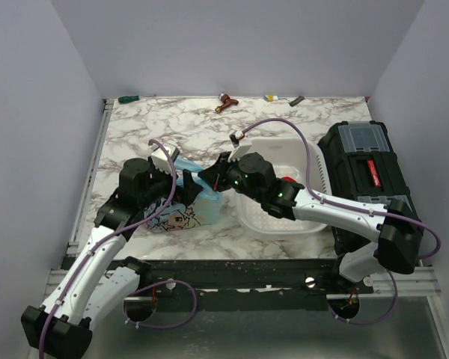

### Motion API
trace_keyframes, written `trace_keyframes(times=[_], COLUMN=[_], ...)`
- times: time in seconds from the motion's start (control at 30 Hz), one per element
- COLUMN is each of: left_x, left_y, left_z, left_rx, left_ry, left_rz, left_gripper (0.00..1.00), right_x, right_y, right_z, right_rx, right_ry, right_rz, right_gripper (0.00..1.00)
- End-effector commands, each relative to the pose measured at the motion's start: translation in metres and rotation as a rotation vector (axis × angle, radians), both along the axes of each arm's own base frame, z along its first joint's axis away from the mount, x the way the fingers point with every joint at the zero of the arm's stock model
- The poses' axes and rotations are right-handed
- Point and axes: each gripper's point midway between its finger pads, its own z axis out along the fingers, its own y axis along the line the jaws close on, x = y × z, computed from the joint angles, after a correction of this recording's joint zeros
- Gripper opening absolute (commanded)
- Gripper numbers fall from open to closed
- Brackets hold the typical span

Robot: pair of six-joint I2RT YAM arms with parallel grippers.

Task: Take the fake fruits out of the plastic bag
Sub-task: Untie the plastic bag at the center of the board.

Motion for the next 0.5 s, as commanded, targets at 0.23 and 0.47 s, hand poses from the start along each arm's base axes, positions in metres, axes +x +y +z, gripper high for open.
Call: trace_keyframes(times=[0.23, 0.47], left_x=[0.001, 0.002], left_y=[0.008, 0.039], left_z=[0.011, 0.035], left_rx=[0.031, 0.02], left_ry=[-0.017, -0.155], left_rz=[0.031, 0.204], left_gripper=[0.45, 0.08], right_x=[-0.003, 0.001], right_y=[0.011, -0.004], right_z=[0.017, 0.015], right_rx=[0.028, 0.056], right_ry=[-0.023, -0.007], right_rz=[0.052, -0.02], right_gripper=[0.01, 0.01])
